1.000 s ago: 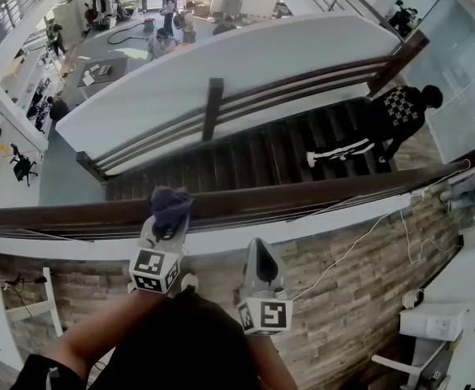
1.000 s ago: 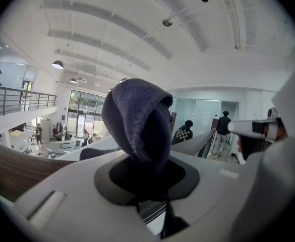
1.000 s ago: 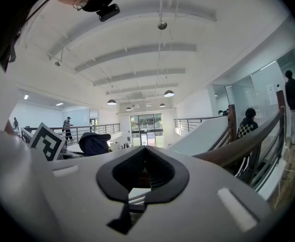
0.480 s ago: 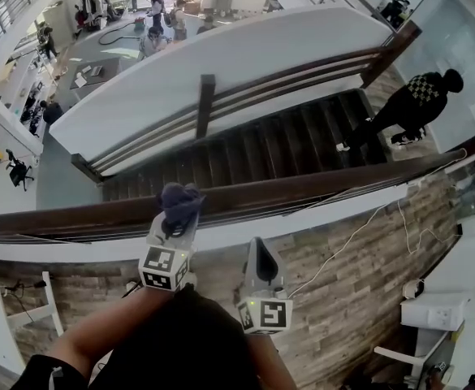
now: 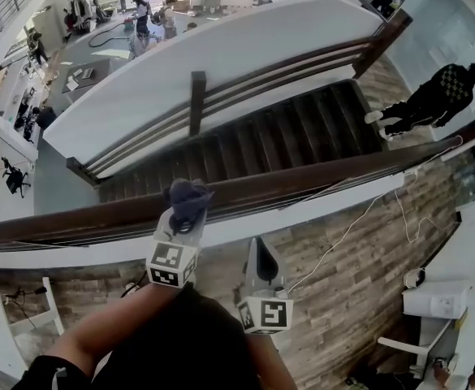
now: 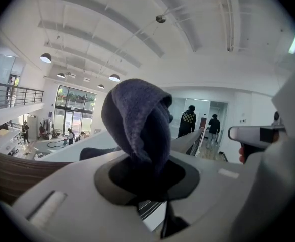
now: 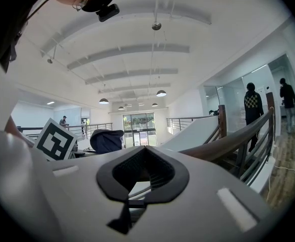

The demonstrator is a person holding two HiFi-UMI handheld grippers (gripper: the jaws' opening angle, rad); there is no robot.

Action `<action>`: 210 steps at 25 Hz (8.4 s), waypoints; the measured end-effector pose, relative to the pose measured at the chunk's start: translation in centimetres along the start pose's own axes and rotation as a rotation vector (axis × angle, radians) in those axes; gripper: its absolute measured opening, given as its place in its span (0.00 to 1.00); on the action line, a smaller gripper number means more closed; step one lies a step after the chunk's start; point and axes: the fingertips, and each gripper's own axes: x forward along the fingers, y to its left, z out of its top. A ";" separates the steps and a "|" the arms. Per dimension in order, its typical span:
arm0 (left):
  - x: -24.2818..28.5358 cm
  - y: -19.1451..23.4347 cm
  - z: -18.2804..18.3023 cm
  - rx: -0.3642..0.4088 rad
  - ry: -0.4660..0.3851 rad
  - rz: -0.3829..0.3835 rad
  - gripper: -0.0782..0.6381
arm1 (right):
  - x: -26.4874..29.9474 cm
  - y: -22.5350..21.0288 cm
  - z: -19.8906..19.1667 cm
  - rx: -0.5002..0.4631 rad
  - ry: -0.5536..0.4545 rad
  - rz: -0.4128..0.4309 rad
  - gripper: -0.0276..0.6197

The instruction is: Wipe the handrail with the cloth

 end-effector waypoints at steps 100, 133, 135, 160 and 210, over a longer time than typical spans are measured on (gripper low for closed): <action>-47.4 29.7 -4.1 -0.081 -0.255 0.463 0.11 | 8.2 57.4 -18.5 -0.259 -0.052 0.802 0.20; -48.3 33.3 -6.8 -0.137 -0.234 0.419 0.11 | 15.5 57.7 -28.1 -0.323 0.223 0.582 0.20; -48.3 33.1 -6.9 -0.140 -0.231 0.419 0.11 | 15.6 57.3 -28.0 -0.318 0.225 0.578 0.19; -45.4 28.6 -6.2 -0.138 -0.215 0.346 0.11 | 15.9 50.6 -27.2 -0.307 0.237 0.535 0.20; -37.9 21.5 -5.2 -0.136 -0.188 0.331 0.11 | 16.4 37.2 -26.4 -0.308 0.268 0.511 0.20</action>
